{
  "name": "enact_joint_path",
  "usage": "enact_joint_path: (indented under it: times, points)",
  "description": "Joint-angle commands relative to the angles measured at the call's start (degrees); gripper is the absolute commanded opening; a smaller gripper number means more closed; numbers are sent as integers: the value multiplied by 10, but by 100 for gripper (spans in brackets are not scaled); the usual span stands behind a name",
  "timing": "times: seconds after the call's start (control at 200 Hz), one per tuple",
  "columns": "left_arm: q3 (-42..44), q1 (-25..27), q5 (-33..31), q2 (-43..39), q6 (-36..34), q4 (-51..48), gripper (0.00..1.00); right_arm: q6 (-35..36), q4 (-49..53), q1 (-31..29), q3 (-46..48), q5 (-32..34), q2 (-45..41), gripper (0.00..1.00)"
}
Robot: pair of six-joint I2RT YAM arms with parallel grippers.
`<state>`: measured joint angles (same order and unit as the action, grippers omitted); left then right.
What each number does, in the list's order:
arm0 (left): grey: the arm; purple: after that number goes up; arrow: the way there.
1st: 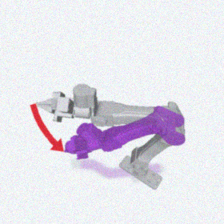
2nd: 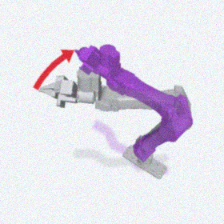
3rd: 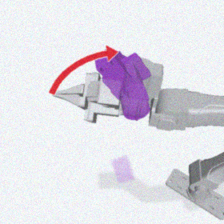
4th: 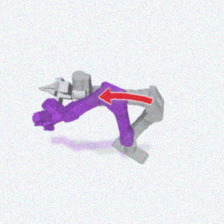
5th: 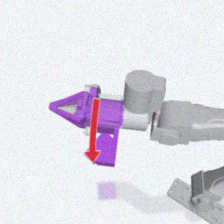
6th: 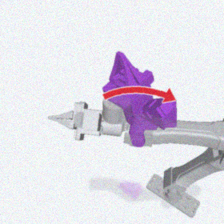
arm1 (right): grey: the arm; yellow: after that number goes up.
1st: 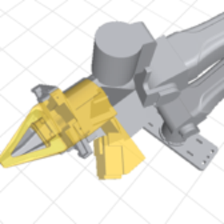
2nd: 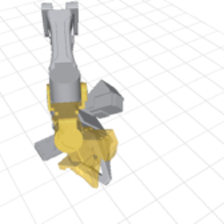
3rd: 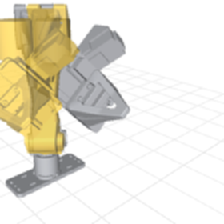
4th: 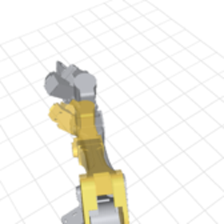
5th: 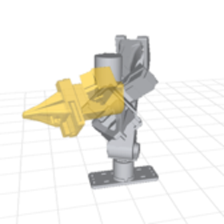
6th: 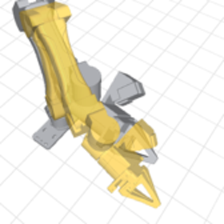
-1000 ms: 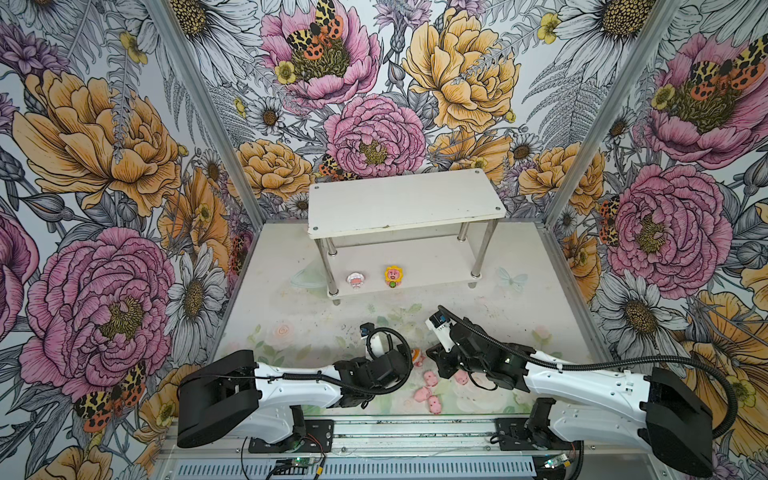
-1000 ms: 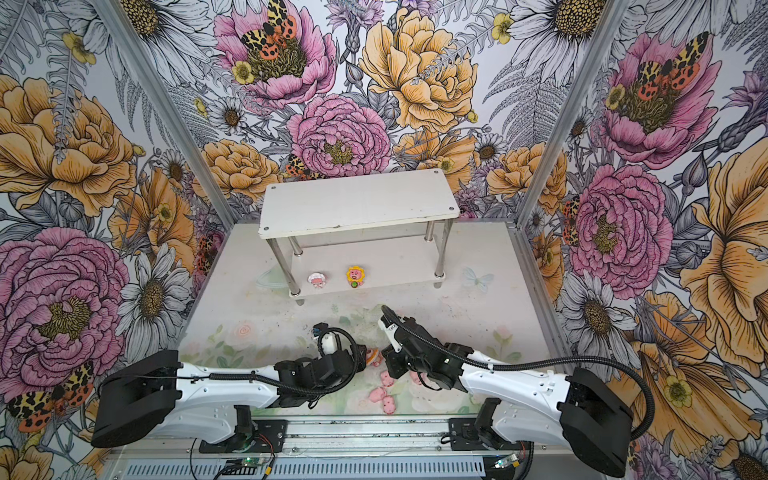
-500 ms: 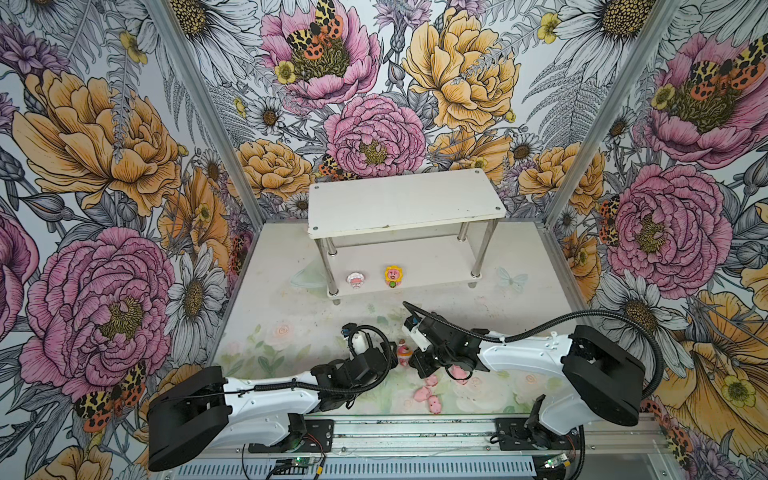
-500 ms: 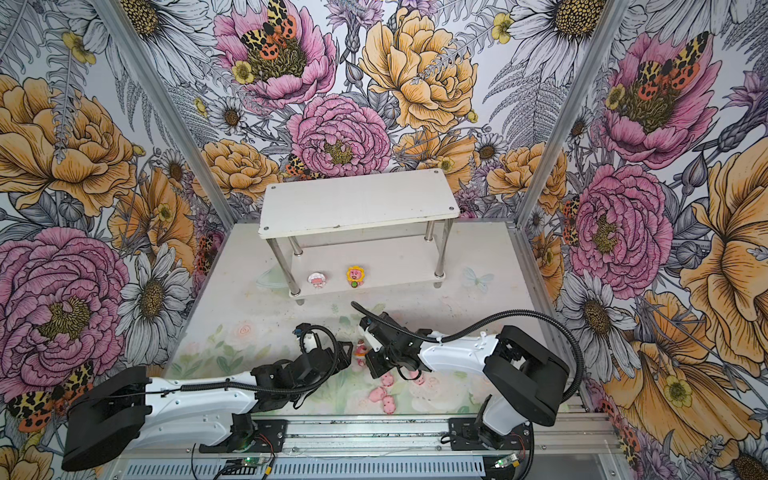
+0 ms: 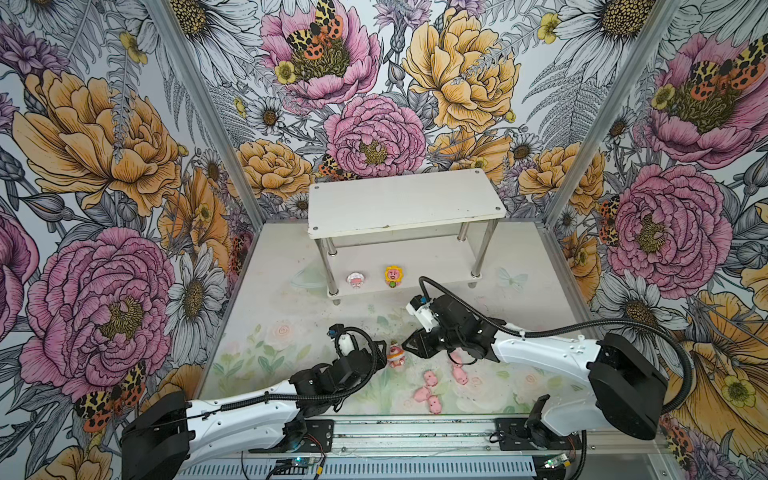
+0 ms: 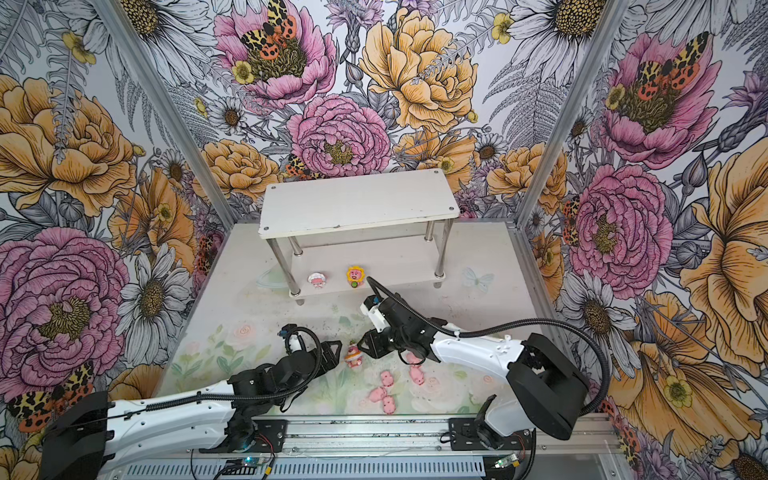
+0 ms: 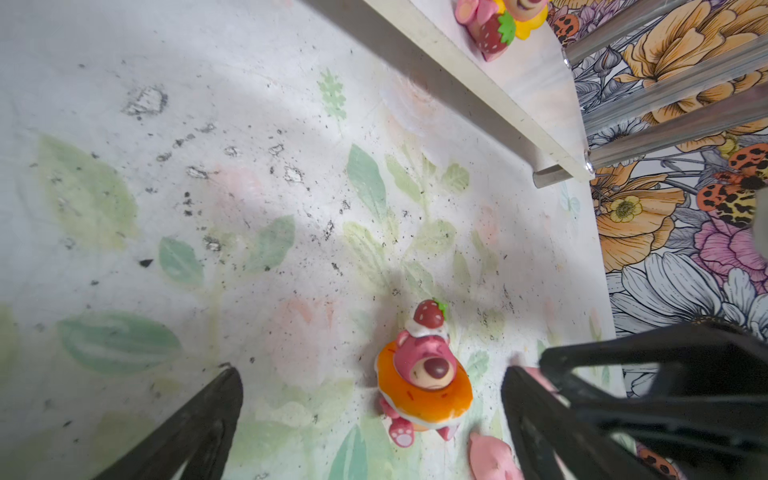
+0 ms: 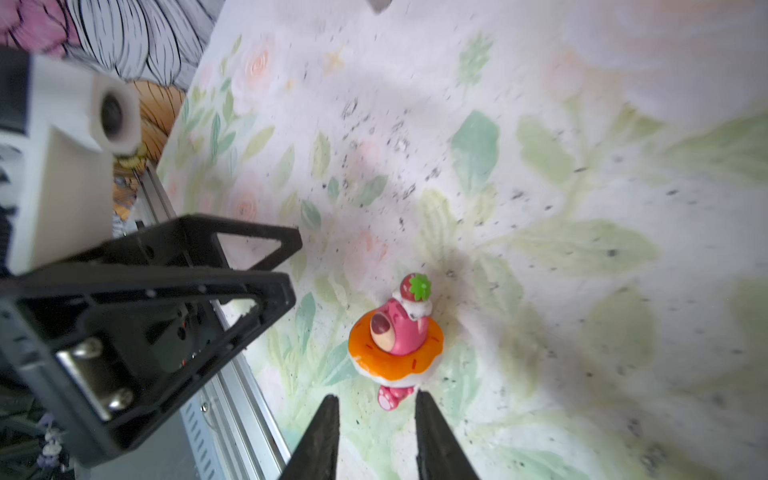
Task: Place and organize the plastic toys onto the shelf
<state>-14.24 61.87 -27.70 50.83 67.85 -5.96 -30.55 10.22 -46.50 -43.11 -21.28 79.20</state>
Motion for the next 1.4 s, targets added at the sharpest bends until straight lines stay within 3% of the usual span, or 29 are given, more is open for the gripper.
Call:
enact_joint_path:
  times: [0.0, 0.19, 0.46, 0.816, 1.126, 1.191, 1.396]
  points:
    - [5, -8, 6, 5, -22, -5, 99, 14, 70, 8, -20, 36, -24, 48]
    - [30, -33, 24, -18, -22, 17, 99, 31, 106, 26, -86, 32, 59, 56]
    - [47, -48, 21, -81, -17, -38, 99, 26, 106, 22, -158, -13, 199, 56]
    - [78, -85, 37, -143, -18, -58, 99, 25, 106, 14, -179, -44, 250, 30]
    - [83, -107, 56, -152, -25, -55, 99, 42, 106, 13, -174, -43, 227, 20]
    - [82, -106, 64, -144, -30, -44, 99, 47, 107, 14, -174, -40, 220, 22]
    - [57, -85, 96, -96, -76, -4, 99, 48, 109, 25, -161, -29, 177, 42]
